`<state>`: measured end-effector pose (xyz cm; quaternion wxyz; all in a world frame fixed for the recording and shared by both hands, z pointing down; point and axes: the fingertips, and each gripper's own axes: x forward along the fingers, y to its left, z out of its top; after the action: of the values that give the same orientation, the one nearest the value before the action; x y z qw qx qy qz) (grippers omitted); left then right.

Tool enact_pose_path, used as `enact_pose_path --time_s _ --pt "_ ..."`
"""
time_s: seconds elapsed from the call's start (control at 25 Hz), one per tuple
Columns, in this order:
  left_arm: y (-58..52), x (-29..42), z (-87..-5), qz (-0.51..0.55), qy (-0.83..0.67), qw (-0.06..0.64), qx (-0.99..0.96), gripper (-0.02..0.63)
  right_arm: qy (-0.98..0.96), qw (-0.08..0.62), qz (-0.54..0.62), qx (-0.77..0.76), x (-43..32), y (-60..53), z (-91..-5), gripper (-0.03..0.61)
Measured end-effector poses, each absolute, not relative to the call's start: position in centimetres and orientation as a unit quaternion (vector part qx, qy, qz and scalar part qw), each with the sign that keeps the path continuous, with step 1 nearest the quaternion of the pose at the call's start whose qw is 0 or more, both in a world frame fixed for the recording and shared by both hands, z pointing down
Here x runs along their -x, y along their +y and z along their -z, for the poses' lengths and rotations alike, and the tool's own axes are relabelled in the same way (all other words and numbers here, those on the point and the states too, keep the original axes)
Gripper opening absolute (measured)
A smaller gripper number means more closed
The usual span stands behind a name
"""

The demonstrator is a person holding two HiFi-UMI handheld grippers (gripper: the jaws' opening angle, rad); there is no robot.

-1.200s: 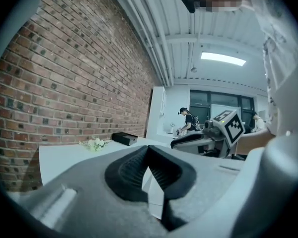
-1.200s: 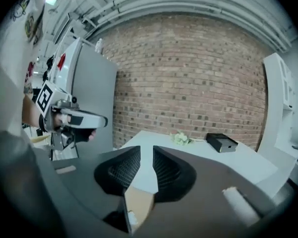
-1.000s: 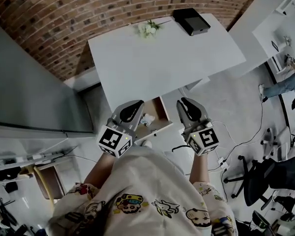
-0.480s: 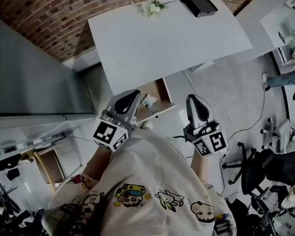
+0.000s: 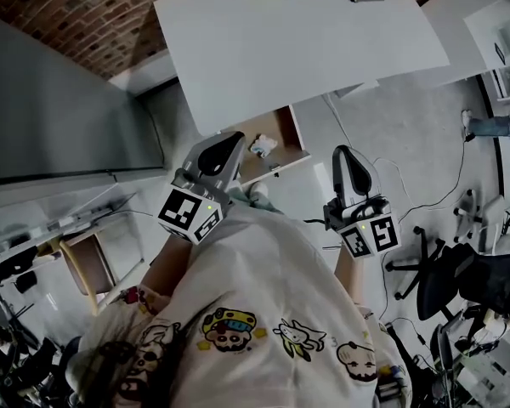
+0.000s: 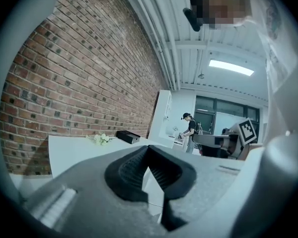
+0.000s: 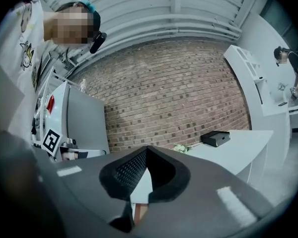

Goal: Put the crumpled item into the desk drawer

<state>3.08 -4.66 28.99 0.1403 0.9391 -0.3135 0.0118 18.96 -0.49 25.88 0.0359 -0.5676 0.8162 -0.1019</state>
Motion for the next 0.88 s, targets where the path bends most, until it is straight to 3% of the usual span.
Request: enact_pose_path --time_s 0.88 --pt "-3.86 -2.95 -28.53 -0.007 -0.319 0.134 -0.938 -0.002 0.818 0.022 0.105 0.565 -18.36 -0.69 -26.19 0.006"
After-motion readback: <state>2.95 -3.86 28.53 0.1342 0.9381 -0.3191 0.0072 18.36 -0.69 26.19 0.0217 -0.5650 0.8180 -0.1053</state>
